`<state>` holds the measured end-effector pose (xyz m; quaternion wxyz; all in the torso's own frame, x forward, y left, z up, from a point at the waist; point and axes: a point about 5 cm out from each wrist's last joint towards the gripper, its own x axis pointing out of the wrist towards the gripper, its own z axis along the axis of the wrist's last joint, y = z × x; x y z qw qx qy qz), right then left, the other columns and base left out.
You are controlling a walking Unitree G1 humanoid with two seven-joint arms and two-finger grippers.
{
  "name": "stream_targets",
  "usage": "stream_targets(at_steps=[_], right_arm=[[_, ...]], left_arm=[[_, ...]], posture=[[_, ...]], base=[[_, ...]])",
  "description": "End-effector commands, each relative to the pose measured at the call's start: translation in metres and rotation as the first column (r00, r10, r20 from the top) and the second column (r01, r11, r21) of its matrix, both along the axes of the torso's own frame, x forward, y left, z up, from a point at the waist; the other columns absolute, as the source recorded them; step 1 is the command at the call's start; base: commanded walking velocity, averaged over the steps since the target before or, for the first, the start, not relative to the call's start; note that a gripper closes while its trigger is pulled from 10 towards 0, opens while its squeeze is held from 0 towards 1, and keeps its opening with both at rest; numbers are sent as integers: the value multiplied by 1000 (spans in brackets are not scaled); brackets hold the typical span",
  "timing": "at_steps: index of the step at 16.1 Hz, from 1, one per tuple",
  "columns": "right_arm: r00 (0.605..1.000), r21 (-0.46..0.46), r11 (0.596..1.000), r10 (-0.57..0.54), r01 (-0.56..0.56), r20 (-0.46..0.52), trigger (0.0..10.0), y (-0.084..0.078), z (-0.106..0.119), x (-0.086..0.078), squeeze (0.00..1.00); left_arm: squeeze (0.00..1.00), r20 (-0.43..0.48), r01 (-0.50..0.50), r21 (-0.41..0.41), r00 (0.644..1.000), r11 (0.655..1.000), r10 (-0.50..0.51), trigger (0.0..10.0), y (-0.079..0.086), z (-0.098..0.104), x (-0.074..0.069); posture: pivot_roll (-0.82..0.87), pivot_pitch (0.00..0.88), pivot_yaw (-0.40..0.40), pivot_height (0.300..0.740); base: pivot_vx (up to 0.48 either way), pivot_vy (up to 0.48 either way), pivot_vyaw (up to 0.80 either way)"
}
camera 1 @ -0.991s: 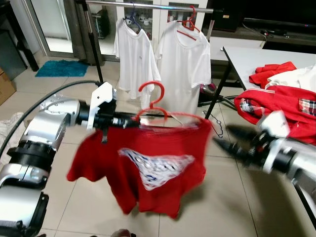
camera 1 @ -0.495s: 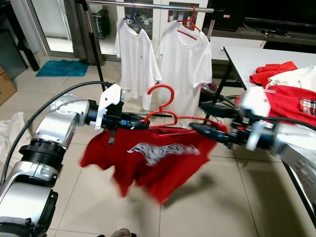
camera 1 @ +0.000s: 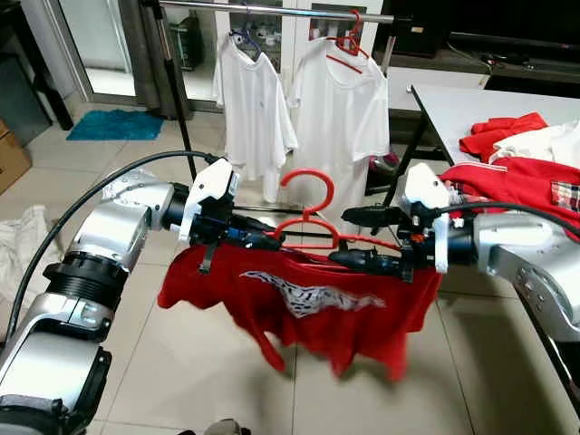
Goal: Hang hanger
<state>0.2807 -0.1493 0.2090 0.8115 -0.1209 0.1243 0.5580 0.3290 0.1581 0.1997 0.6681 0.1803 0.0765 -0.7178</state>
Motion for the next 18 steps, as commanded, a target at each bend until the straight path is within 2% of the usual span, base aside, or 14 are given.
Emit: stream_targets(at_steps=[1, 2, 3, 4, 6, 7, 8, 18], right_arm=[[1000, -12, 1000, 14, -14, 17, 10000, 1, 4, 2, 0], [999, 27, 999, 38, -38, -7, 4471, 6, 8, 2, 0], [999, 43, 998, 47, -47, -17, 4471, 7, 10, 2, 0], [998, 59, 997, 48, -45, -34, 0, 9, 10, 2, 0], [995, 82, 996, 37, -29, -94, 0, 10, 6, 2, 0], [995, 82, 996, 37, -29, -94, 0, 10, 6, 2, 0], [989, 67, 997, 32, -22, -141, 0, 9, -1, -1, 0], [986, 94, 994, -39, 55, -162, 0, 14, -2, 5, 0]], left_arm=[[0, 37, 33, 5, 999, 999, -33, 0, -3, 10, 0], [0, 46, 35, 15, 998, 999, -35, 0, -4, 9, 0], [0, 48, 34, 18, 998, 999, -35, 0, -4, 9, 0], [0, 52, 33, 18, 998, 999, -34, 0, -4, 9, 0], [0, 70, 24, 20, 997, 1000, -25, 0, -4, 9, 1], [0, 70, 24, 20, 997, 1000, -25, 0, -4, 9, 1], [0, 83, 9, 11, 997, 1000, -10, 0, -3, 11, 2], [0, 102, -14, -29, 995, 999, 17, 0, -2, 14, 2]], posture=[[1, 0, 0, 740], [0, 0, -4, 740], [0, 0, -4, 740], [0, 0, -6, 740], [-3, 0, -9, 740], [-3, 0, -9, 740], [-4, 0, -13, 740], [-6, 0, -23, 740]], base=[[0, 0, 0], [0, 0, 0], [0, 0, 0], [0, 0, 0], [0, 0, 0], [0, 0, 0], [0, 0, 0], [0, 0, 0]])
